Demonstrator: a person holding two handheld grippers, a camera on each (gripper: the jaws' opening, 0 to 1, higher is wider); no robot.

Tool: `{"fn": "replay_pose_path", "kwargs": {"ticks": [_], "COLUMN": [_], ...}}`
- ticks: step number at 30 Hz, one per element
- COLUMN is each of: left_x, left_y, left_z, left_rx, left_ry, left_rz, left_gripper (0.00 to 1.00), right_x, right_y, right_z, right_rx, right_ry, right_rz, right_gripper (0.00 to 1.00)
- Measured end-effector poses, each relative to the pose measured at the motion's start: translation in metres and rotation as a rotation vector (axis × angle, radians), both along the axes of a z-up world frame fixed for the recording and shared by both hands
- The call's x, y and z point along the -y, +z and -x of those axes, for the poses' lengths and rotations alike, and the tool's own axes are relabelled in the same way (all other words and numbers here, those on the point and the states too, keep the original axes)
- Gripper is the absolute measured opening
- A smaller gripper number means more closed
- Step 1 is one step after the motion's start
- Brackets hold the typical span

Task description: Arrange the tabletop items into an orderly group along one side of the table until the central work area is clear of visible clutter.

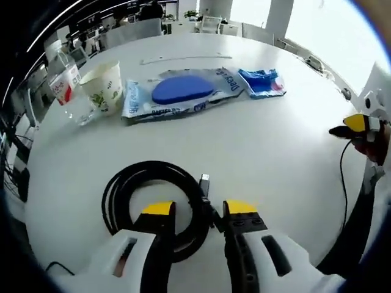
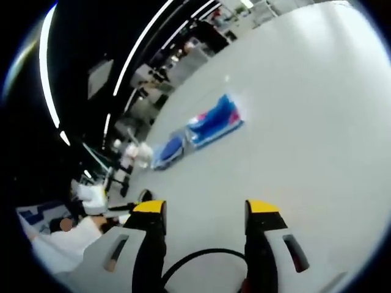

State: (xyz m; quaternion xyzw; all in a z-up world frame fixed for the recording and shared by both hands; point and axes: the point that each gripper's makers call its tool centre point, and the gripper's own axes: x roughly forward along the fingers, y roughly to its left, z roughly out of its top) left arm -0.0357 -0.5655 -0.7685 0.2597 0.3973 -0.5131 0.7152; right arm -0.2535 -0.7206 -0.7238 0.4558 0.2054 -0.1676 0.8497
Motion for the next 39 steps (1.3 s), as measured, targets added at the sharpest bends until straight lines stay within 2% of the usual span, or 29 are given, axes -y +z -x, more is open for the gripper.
{"fn": "replay_pose_path", "kwargs": {"ticks": [2,4,8,10,11,14,17,18,19,20,21,23,25,28,30,31,33,34,35,36,37,38,39], "left_x": [0.002,-0.002,-0.004,-0.002,0.004,0.015,0.027,0.034,0.046,0.049,0.058,0.067,0.076,0.077,0.071,0.065,0.052,0.044,0.038,0.031,0.027,0.026,0.026], "left_y": [0.001,0.003,0.013,0.024,0.034,0.059,0.081,0.095,0.109,0.118,0.135,0.151,0.16,0.146,0.131,0.118,0.094,0.075,0.059,0.043,0.034,0.025,0.021], "left_z": [0.003,0.0,0.001,-0.001,-0.001,0.002,0.007,0.01,0.016,0.017,0.029,0.031,0.036,0.033,0.039,0.045,0.052,0.057,0.06,0.062,0.065,0.068,0.068], "left_rx": [-0.018,-0.004,0.015,0.028,0.029,0.011,0.014,0.008,-0.02,-0.061,-0.108,-0.089,-0.124,-0.084,-0.099,-0.097,-0.043,-0.017,-0.002,0.017,0.015,-0.005,-0.005], "left_ry": [-0.008,0.013,0.0,0.003,0.013,0.044,0.007,-0.009,-0.039,0.0,-0.055,-0.066,-0.072,-0.091,-0.134,-0.192,-0.256,-0.295,-0.323,-0.354,-0.365,-0.366,-0.368], "left_rz": [0.023,0.018,0.042,0.076,0.13,0.237,0.311,0.373,0.453,0.475,0.53,0.567,0.586,0.522,0.463,0.416,0.296,0.218,0.162,0.085,0.049,0.004,-0.017], "left_gripper": [0.14,0.13,0.11,0.1,0.09,0.09,0.07,0.0,0.0,0.0,0.0,0.0,0.0,0.0,0.0,0.0,0.0,0.04,0.14,0.3,0.4,0.48,0.51], "right_x": [0.0,0.0,0.001,0.001,0.001,-0.001,-0.007,-0.01,-0.012,-0.013,-0.015,-0.017,-0.02,-0.023,-0.026,-0.027,-0.026,-0.025,-0.024,-0.023,-0.023,-0.022,-0.021], "right_y": [-0.002,-0.002,0.001,0.004,0.006,0.01,0.014,0.016,0.017,0.018,0.018,0.017,0.016,0.014,0.018,0.019,0.017,0.013,0.011,0.009,0.008,0.007,0.008], "right_z": [0.003,0.005,0.005,0.002,-0.001,-0.009,-0.016,-0.019,-0.021,-0.022,-0.023,-0.025,-0.027,-0.028,-0.027,-0.025,-0.022,-0.019,-0.017,-0.014,-0.013,-0.011,-0.01], "right_rx": [0.01,0.018,0.024,0.036,0.048,0.07,0.077,0.081,0.082,0.084,0.084,0.084,0.084,0.078,0.086,0.092,0.094,0.09,0.086,0.079,0.076,0.074,0.074], "right_ry": [-0.024,-0.042,-0.05,-0.054,-0.055,-0.05,-0.025,-0.01,-0.001,0.008,0.016,0.031,0.045,0.063,0.069,0.069,0.061,0.049,0.043,0.036,0.031,0.023,0.021], "right_rz": [-0.022,-0.036,-0.036,-0.044,-0.053,-0.074,-0.075,-0.073,-0.073,-0.072,-0.069,-0.068,-0.069,-0.065,-0.059,-0.059,-0.064,-0.073,-0.079,-0.085,-0.088,-0.091,-0.091], "right_gripper": [0.5,0.5,0.5,0.5,0.5,0.51,0.51,0.51,0.51,0.51,0.51,0.51,0.52,0.52,0.52,0.52,0.52,0.52,0.52,0.52,0.52,0.52,0.52]}}
